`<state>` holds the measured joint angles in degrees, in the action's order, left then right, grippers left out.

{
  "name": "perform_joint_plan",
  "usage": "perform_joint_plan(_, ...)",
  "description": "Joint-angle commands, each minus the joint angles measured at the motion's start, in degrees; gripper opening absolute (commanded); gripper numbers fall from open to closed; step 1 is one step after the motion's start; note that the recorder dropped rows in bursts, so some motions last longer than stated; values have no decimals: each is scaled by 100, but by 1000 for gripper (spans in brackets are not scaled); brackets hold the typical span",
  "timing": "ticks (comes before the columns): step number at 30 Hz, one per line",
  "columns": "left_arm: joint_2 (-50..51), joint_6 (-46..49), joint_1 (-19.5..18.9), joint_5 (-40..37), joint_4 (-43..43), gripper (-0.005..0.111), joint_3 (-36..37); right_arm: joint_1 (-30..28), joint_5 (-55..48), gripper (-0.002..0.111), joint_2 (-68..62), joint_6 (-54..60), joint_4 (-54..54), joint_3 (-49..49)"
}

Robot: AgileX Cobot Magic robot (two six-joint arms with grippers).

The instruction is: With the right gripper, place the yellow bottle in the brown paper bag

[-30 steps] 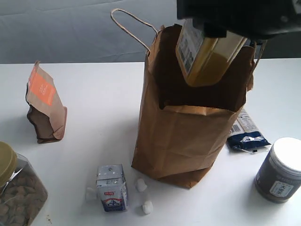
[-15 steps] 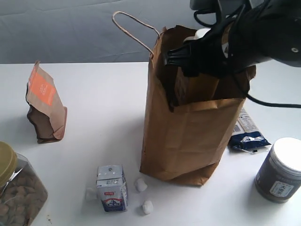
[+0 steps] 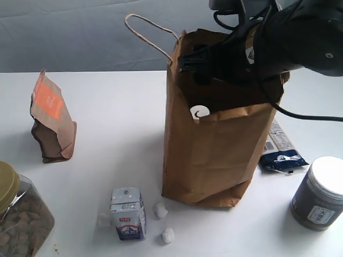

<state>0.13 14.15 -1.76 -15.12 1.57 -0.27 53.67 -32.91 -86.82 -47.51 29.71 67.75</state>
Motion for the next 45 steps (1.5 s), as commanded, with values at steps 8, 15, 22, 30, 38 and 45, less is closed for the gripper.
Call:
perform_joint_plan(8, -13, -41, -13, 26, -8, 0, 27, 238, -350, 71, 1086, 102, -532, 30)
perform_joint_plan(15, -13, -41, -13, 26, -8, 0, 27, 441, -357, 71, 2190, 90, -811, -341)
perform_joint_plan(22, -13, -41, -13, 26, -8, 0, 27, 208, -511, 71, 3547, 70, -995, -1352)
perform_joint_plan(30, -13, -41, -13, 26, -8, 0, 27, -1100, -284, 70, 5085, 1276, -1178, -3085)
perform_joint_plan(38, -13, -41, -13, 26, -8, 0, 27, -2403, 3658, 0, 6600, 3984, -2810, -5990)
perform_joint_plan(45, -13, -41, -13, 26, -8, 0, 27, -2615, 3153, 0, 8608, 4751, -3203, -6775)
